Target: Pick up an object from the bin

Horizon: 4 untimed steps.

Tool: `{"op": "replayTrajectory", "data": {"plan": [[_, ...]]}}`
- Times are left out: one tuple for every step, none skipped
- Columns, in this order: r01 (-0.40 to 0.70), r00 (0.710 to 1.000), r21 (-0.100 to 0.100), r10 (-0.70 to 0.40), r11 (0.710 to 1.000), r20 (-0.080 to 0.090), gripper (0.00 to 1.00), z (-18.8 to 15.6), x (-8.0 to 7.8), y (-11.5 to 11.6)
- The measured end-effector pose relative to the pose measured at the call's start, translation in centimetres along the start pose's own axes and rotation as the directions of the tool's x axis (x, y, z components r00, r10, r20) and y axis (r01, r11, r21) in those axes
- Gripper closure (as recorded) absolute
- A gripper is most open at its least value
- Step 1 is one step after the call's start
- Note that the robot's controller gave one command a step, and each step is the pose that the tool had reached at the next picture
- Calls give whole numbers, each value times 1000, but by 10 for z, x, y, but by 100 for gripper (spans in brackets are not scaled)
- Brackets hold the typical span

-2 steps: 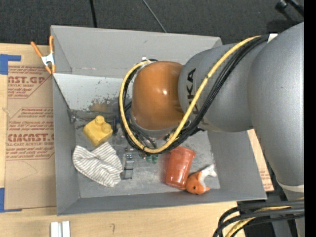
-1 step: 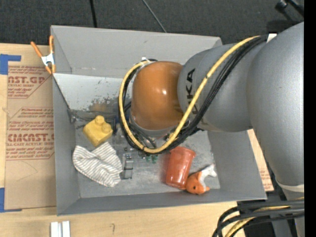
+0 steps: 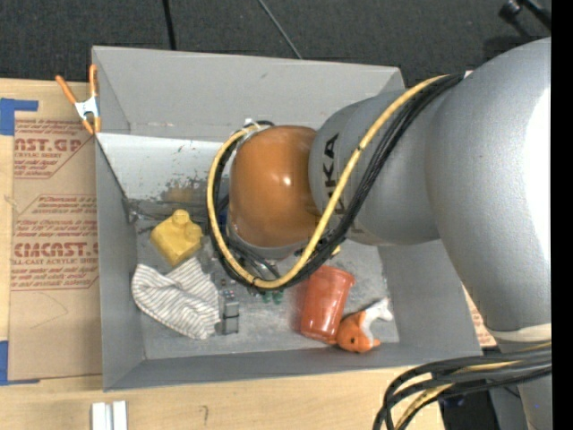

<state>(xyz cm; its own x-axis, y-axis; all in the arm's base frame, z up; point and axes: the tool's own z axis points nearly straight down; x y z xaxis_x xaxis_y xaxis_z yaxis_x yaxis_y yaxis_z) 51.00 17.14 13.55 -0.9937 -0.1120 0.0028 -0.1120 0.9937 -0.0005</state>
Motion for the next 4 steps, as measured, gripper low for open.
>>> {"op": "replayTrajectory", "data": {"plan": [[-45, 999, -2, 45, 999, 5, 0, 18, -3, 19], [-27, 1000, -1, 27, 1000, 4, 100, 66, -20, 48], [-26, 1000, -1, 26, 1000, 4, 100, 66, -20, 48], [-41, 999, -2, 41, 999, 6, 100, -68, -7, 52]]}}
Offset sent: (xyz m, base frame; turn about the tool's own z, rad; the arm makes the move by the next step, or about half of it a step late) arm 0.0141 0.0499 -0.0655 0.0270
